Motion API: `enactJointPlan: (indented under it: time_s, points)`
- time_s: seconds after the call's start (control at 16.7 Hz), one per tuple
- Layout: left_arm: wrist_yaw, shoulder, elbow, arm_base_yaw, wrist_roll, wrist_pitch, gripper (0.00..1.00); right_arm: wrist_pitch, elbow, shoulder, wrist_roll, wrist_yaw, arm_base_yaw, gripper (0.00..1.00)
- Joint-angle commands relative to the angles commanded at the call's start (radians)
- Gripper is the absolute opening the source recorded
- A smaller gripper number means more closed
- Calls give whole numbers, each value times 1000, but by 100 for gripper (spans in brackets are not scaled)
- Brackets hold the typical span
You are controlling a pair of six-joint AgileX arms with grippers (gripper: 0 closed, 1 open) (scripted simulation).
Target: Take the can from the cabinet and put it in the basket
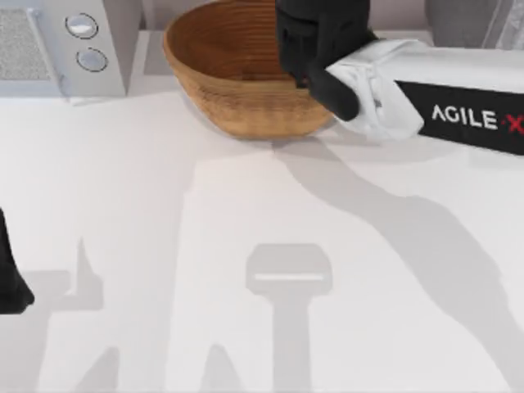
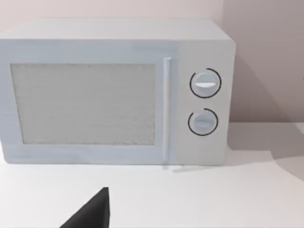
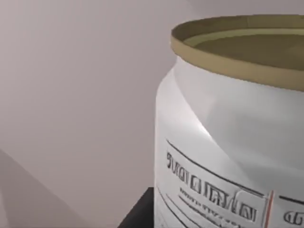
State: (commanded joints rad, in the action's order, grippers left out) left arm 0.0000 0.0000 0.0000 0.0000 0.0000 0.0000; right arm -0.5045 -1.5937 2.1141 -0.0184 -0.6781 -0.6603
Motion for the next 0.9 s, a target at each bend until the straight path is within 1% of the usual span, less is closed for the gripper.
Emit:
enactJointPlan:
  time_s: [0.24, 0.6, 0.9]
  points:
    - [0, 0, 0, 0, 0, 0, 100, -27, -82, 108, -1, -36, -34, 0]
    - [0, 0, 0, 0, 0, 0, 100, -25, -76, 114, -3, -33, -28, 0]
    - [0, 0, 0, 0, 0, 0, 100, -16, -165, 181, 0, -12, -8, 0]
